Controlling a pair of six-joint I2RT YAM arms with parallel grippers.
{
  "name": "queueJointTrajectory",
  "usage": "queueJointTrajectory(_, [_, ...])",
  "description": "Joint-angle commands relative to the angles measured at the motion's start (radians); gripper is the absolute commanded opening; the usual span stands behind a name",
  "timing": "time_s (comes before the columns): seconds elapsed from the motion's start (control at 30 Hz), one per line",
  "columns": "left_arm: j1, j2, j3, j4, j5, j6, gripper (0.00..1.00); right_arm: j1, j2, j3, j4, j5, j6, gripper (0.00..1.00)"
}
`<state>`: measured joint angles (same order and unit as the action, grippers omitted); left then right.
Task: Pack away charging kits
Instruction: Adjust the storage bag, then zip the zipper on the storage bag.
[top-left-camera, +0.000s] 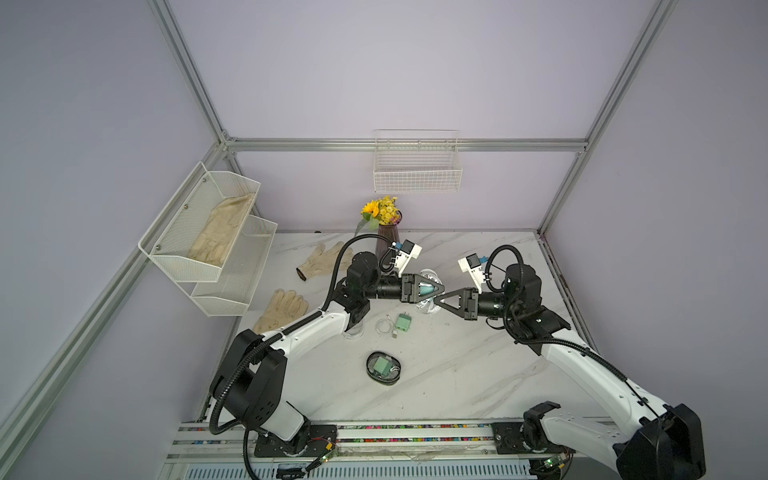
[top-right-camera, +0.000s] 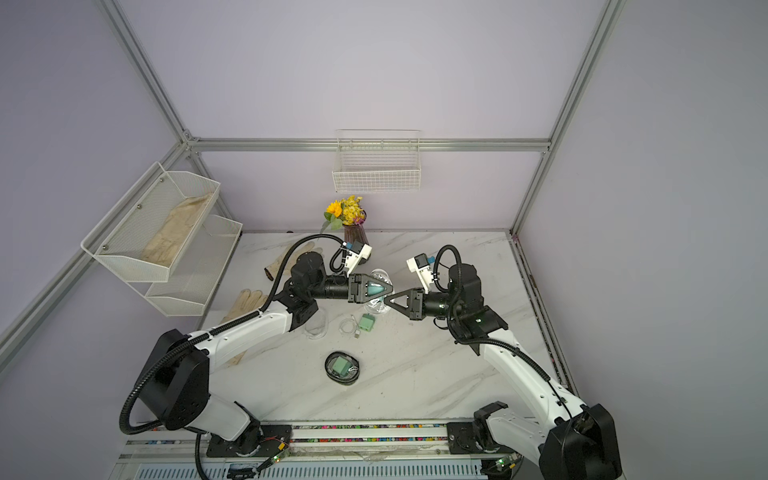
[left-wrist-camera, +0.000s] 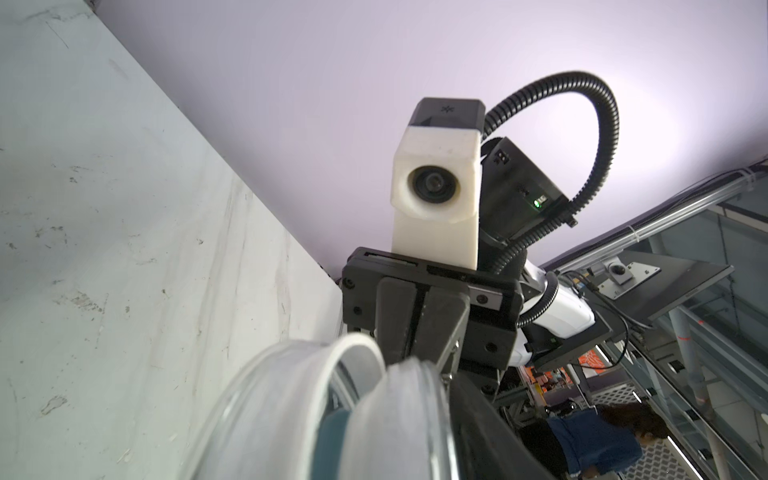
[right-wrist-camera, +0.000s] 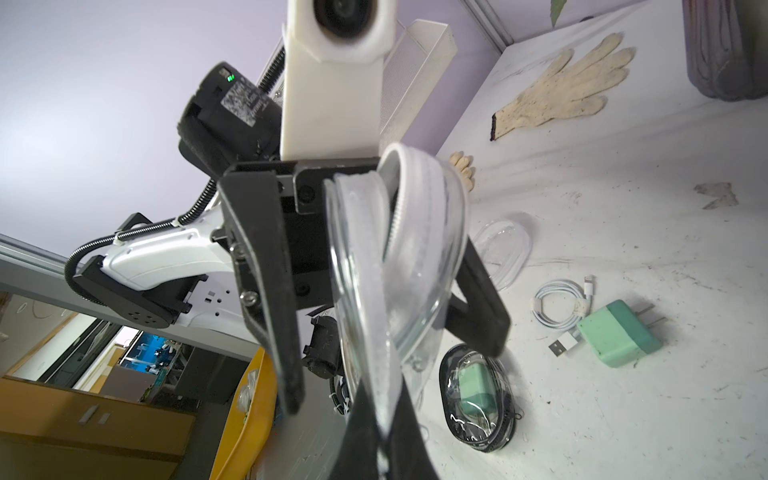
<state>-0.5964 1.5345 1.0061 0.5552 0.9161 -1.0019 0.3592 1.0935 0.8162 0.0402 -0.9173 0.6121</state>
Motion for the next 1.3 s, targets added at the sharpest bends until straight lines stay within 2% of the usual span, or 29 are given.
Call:
queueJointTrajectory(0.0, [-0.013,-0.054,-0.087,0.233,-0.116,-0.126,0.57,0.002,-0.035,-0.012,0.113,0.047,0.057,0.00])
queueJointTrajectory(0.23, [-0.014,-0.032,-0.118,0.406,-0.170,-0.240,0.46,0.003,-0.038,-0.053,0.192,0.061,0.125,0.00])
queueJointTrajectory(0.33, [-0.014,-0.044,-0.124,0.413,-0.200,-0.241,0.42,0.003,-0.044,-0.054,0.179,0.066,0.118,0.00])
queueJointTrajectory(0.4, [-0.014,-0.045,-0.118,0.401,-0.202,-0.241,0.32,0.002,-0.046,-0.052,0.164,0.071,0.112,0.00])
queueJointTrajectory(0.5, [-0.014,-0.035,-0.095,0.383,-0.181,-0.239,0.28,0.002,-0.039,-0.051,0.169,0.060,0.118,0.00])
queueJointTrajectory(0.53, [-0.013,-0.035,-0.099,0.388,-0.184,-0.244,0.26,0.002,-0.037,-0.049,0.164,0.059,0.117,0.05])
queueJointTrajectory(0.6, [-0.007,-0.043,-0.111,0.393,-0.203,-0.254,0.24,0.002,-0.048,-0.026,0.103,0.072,0.078,0.25])
queueJointTrajectory(0.67, [0.010,-0.058,-0.127,0.390,-0.236,-0.276,0.22,0.001,-0.075,0.006,0.014,0.110,0.019,0.37])
queueJointTrajectory(0.73, [0.036,-0.074,-0.150,0.372,-0.295,-0.318,0.24,0.002,-0.108,0.039,-0.070,0.171,-0.040,0.45])
queueJointTrajectory(0.87, [0.073,-0.080,-0.143,0.288,-0.337,-0.379,0.25,0.029,-0.146,0.087,-0.220,0.312,-0.170,0.47])
queueJointTrajectory(0.97, [0.075,-0.064,-0.098,0.220,-0.326,-0.400,0.29,0.121,-0.146,0.112,-0.260,0.442,-0.236,0.47])
queueJointTrajectory(1.1, [0.071,-0.050,-0.038,0.138,-0.313,-0.409,0.28,0.272,-0.107,0.153,-0.263,0.638,-0.303,0.48])
queueJointTrajectory(1.27, [0.069,-0.051,-0.014,0.060,-0.314,-0.418,0.24,0.311,-0.074,0.169,-0.223,0.719,-0.348,0.48])
